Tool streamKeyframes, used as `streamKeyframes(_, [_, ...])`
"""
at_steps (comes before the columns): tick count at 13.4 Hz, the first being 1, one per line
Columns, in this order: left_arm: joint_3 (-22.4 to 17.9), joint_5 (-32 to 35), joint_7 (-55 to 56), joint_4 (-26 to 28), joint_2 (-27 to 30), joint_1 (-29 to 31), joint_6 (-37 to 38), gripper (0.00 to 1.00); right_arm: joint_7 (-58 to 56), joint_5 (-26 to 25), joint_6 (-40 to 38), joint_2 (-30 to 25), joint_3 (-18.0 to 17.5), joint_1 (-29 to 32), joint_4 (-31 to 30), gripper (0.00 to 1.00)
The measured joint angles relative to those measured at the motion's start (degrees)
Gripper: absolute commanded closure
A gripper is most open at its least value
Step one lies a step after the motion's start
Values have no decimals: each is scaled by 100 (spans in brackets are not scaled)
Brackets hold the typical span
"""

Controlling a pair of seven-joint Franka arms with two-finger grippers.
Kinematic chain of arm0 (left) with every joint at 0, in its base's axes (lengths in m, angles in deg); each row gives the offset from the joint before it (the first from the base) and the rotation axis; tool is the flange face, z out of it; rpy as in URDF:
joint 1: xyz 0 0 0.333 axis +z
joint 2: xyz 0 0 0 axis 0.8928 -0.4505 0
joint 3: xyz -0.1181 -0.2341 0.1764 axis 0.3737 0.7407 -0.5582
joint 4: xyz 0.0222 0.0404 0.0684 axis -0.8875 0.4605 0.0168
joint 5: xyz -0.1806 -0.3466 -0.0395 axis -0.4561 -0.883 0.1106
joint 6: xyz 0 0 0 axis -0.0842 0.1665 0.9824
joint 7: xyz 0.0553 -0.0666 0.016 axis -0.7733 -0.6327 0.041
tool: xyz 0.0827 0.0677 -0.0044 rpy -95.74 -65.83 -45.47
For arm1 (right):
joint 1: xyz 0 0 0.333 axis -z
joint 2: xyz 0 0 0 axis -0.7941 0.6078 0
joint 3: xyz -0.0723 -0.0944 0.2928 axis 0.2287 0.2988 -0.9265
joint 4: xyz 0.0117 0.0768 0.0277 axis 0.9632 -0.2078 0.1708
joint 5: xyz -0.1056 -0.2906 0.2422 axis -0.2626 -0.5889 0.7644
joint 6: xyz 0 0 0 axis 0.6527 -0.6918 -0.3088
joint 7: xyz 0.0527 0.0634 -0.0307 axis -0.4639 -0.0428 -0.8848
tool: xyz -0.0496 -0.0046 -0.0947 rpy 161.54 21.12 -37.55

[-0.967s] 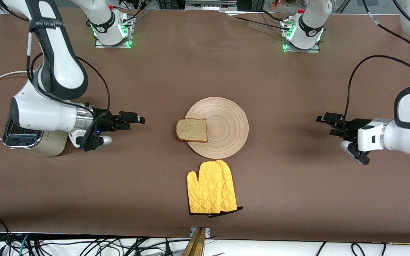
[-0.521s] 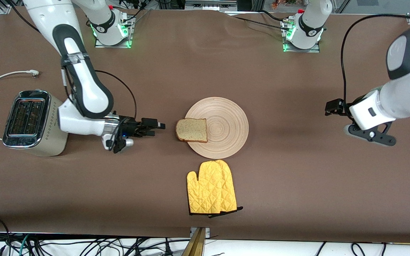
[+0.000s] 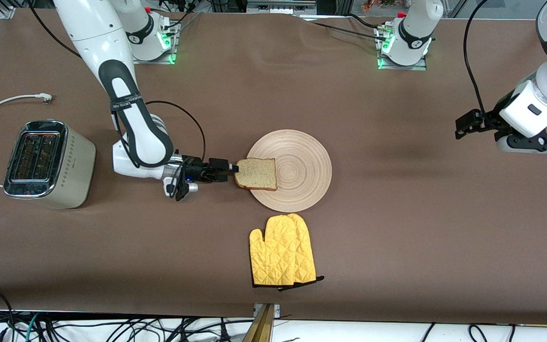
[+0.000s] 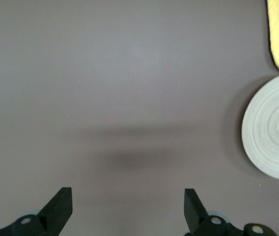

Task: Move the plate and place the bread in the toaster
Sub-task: 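Grasp the bread slice on the plate with the right gripper, then lift the bread with the right gripper and carry it above the toaster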

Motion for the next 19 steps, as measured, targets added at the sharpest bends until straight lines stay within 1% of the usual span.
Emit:
streamKeyframes(1, [5, -2, 9, -2, 1, 0, 22, 0, 0, 37, 26, 0, 0, -32, 0, 37])
streamKeyframes(2, [7, -2, 13, -12, 1, 0, 22, 0, 0, 49, 34, 0, 0, -40, 0, 47])
streamKeyframes(3, [7, -2, 16, -26, 1, 0, 22, 0, 0, 53, 36, 1, 4, -39, 0, 52])
streamKeyframes(6, [5, -3, 22, -45, 1, 0, 22, 0, -20, 155, 42, 61, 10, -36, -8, 55])
streamKeyframes(7, [0, -3, 27, -45, 1, 1, 22, 0, -107, 268, 42, 105, 11, -36, -11, 59])
streamKeyframes(8, [-3, -3, 31, -50, 1, 2, 22, 0, -186, 375, 42, 149, 11, -36, -13, 66])
streamKeyframes(11, [-4, -3, 36, -69, 1, 2, 22, 0, -239, 462, 40, 224, 11, -34, -13, 100])
streamKeyframes(15, [-5, -3, 39, -70, 1, 3, 22, 0, -80, 490, -49, 202, 44, -4, 54, 100])
streamKeyframes(19, [-5, -3, 39, -71, 1, 3, 22, 0, 418, 426, -297, 168, 83, 45, 324, 100])
